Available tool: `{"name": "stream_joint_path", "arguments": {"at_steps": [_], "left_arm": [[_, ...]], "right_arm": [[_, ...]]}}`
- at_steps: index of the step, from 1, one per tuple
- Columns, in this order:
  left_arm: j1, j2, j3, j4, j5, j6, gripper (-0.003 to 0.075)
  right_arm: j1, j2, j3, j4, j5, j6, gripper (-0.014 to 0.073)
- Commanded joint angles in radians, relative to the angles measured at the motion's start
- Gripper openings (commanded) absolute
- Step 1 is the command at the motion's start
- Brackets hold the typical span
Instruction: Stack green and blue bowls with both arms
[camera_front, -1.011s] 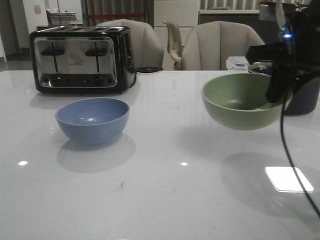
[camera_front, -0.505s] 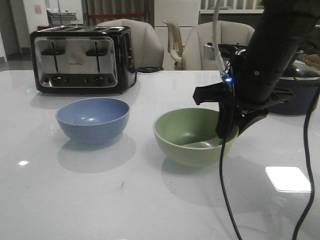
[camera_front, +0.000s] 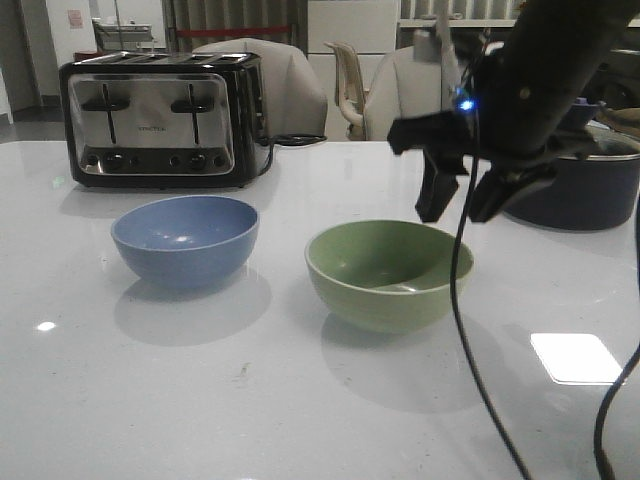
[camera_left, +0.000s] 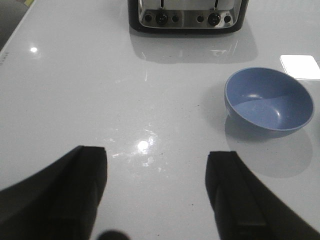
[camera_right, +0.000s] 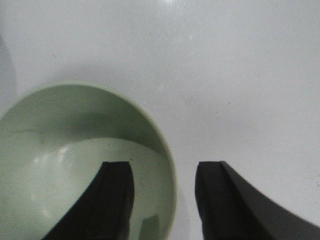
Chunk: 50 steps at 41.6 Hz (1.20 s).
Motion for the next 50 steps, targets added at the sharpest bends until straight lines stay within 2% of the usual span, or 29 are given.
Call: {"name": "stream_joint_path", "arguments": {"at_steps": [1,12,27,38,46,50], "left_arm": [[-0.004,0.007,-0.029,-0.006,-0.074,0.0,0.0491],[-0.004,0.007,-0.029,-0.006,-0.074,0.0,0.0491],[-0.004,0.007,-0.029,-0.006,-0.074,0.0,0.0491],[-0.005,0.054,-0.034,-0.025,-0.055,0.0,0.0491],[-0.009,0.178,-0.114,-0.063,0.0,0.012,0.0491],[-0.051,0.253,-0.157,-0.078,0.007,0.048,0.0491]], "right_arm": [[-0.002,-0.141,0.01,-0.025,-0.025,-0.005,0.0421],[-0.002,-0.435,0.214,-0.135,0.034,-0.005,0.042],[-0.002,-0.825,0.487,-0.143,0.092,-0.005,0.042],[-0.002,-0.986,0.526,-0.143,0.158,-0.005,0.042],[-0.002,-1.006,0.526,-0.143,0.157,-0.005,0.042],[-0.002,-1.006,0.526,-0.143,0.157,-0.005,0.042]]}}
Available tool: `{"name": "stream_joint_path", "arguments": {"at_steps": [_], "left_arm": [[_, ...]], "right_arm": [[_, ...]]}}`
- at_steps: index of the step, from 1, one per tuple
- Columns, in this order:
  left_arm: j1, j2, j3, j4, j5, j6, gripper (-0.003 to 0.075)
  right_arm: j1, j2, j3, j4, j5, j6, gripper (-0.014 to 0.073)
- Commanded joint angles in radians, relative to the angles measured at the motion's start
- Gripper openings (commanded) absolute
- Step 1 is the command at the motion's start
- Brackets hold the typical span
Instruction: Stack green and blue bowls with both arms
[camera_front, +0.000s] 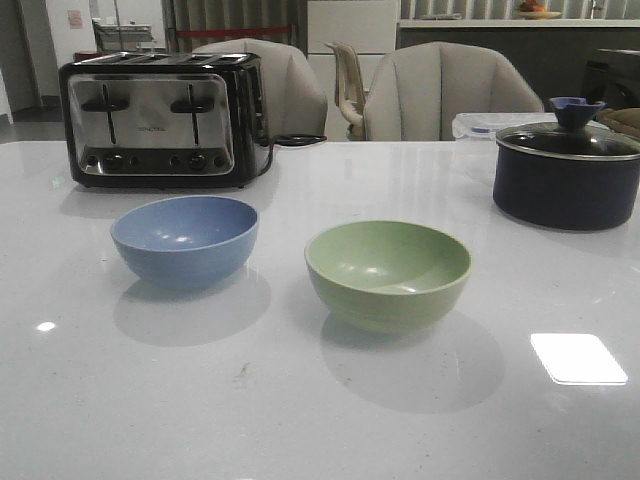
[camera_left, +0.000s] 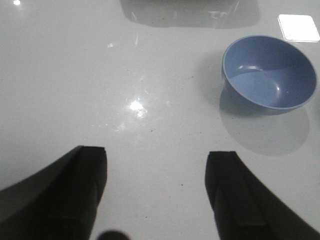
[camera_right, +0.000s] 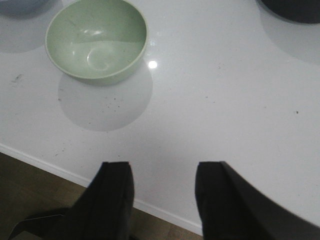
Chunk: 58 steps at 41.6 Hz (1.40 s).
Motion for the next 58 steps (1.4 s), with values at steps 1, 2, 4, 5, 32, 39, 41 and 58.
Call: {"name": "stream_joint_path", "arguments": {"at_steps": [1,2,4,5,32,39,41,58], "left_arm": [[-0.045,0.074,-0.081,-0.025,-0.058,0.03,0.0491],[-0.059,0.093,-0.091,-0.025,-0.06,0.031,0.0491],[-0.095,0.143,-0.114,-0.025,-0.072,0.031,0.0491],[-0.115,0.173,-0.123,-0.025,-0.081,0.031,0.0491],[-0.257,0.9,-0.551,0.021,-0.134,0.031,0.0491],[-0.257,1.018,-0.651,0.034,-0.132,0.031,0.0491],[-0.257,1.047,-0.674,0.039,-0.134,0.031,0.0491],[-0.246,1.162,-0.77,0.046,-0.097,0.004,0.044]], "right_arm": [[-0.002,-0.004,-0.025,-0.007,-0.054,-0.005,0.042],[-0.002,-0.004,-0.025,-0.007,-0.054,-0.005,0.042],[-0.002,-0.004,-0.025,-0.007,-0.054,-0.005,0.042],[-0.002,-0.004,-0.025,-0.007,-0.054,-0.005,0.042],[-0.002,-0.004,-0.025,-0.007,-0.053,-0.005,0.042],[-0.002,-0.004,-0.025,-0.007,-0.053,-0.005,0.042],[-0.002,-0.004,-0.025,-0.007,-0.053,-0.005,0.042],[-0.002,-0.004,-0.025,-0.007,-0.052,-0.005,0.042]]}}
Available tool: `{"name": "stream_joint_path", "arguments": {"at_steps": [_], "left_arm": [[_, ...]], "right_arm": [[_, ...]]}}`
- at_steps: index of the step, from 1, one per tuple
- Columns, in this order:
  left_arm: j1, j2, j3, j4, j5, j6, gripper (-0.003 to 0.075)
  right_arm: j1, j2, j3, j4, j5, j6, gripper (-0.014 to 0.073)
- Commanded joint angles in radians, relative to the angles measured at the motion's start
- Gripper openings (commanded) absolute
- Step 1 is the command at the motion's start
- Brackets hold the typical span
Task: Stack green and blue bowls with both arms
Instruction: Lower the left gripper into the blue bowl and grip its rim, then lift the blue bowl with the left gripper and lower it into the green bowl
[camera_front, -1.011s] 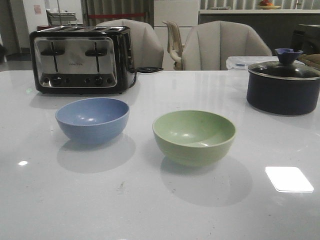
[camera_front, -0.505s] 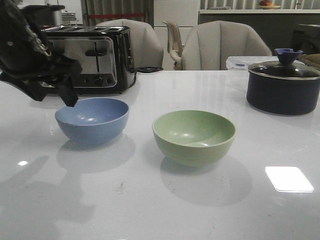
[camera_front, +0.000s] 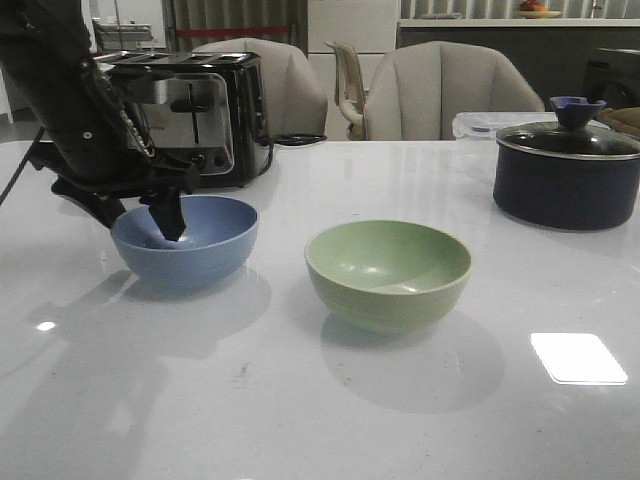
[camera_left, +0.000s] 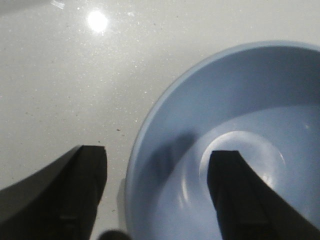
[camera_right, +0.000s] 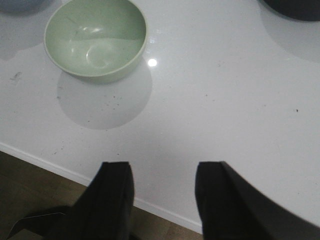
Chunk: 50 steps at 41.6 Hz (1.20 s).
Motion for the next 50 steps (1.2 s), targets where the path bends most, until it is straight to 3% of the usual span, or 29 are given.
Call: {"name": "stream_joint_path", "arguments": {"at_steps": [1,13,28,37,41,50], "left_arm": [[0.003,-0.048,-0.033,0.004,-0.018,-0.014,0.0411],[0.003,-0.05,-0.045,0.013,0.019,-0.014,0.0102],[-0.001,-0.159,-0.118,-0.005,0.136,-0.012,0.01],[-0.029,-0.221,-0.198,-0.248,0.232,0.11,0.01],[-0.068,-0.215,-0.209,-0.313,0.226,0.14,0.01],[-0.193,-0.174,-0.209,-0.313,0.142,0.14,0.0101]], "right_arm": [[-0.002,-0.004,-0.025,-0.007,-0.058,-0.005,0.042],[-0.002,-0.004,-0.025,-0.007,-0.058,-0.005,0.042],[-0.002,-0.004,-0.025,-0.007,-0.058,-0.005,0.042],[-0.002,-0.004,-0.025,-0.007,-0.058,-0.005,0.042],[-0.002,-0.004,-0.025,-0.007,-0.058,-0.005,0.042],[-0.002,-0.004,-0.025,-0.007,-0.058,-0.005,0.042]]}}
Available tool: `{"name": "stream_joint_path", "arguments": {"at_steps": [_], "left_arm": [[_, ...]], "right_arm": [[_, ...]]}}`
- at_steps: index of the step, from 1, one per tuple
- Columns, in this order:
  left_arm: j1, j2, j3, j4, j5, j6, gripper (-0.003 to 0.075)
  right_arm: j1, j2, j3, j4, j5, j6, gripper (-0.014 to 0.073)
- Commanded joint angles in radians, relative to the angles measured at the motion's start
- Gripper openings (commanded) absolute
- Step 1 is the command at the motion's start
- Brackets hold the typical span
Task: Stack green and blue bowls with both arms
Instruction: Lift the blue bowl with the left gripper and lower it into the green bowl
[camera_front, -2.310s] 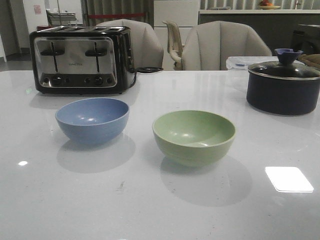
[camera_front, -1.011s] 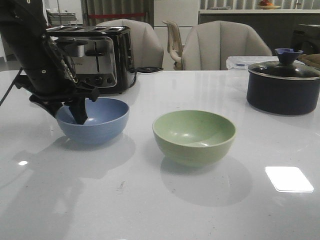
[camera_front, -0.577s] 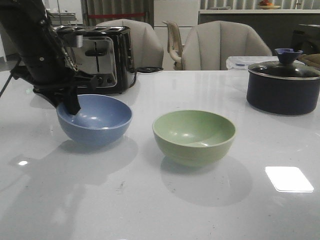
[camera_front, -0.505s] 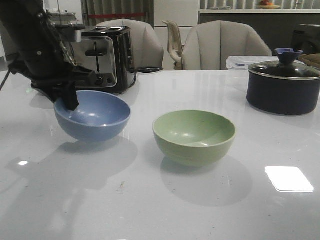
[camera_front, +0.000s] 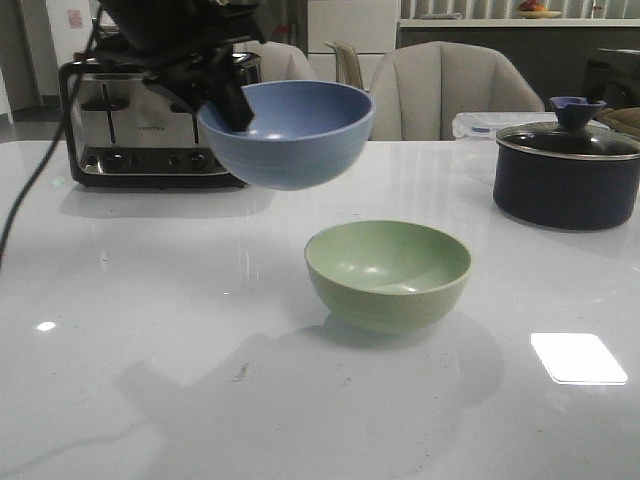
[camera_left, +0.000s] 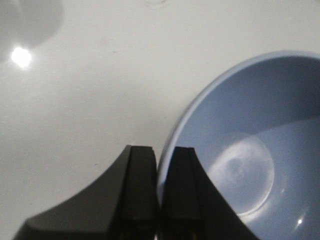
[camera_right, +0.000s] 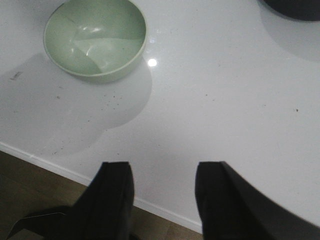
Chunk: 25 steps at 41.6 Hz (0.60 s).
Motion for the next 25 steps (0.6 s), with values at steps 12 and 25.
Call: {"name": "stream_joint_path", "arguments": {"at_steps": [12,25], "left_arm": [[-0.119,0.044,-0.037,-0.047,-0.125,0.002,0.0102],[-0.124,0.092,-0.037,-0.085,-0.107,0.002,0.0442]], "right_arm": [[-0.002,-0.004,-0.027,-0.007,-0.059,-0.005,0.042],[-0.002,-0.004,-0.027,-0.007,-0.059,-0.005,0.042]]}}
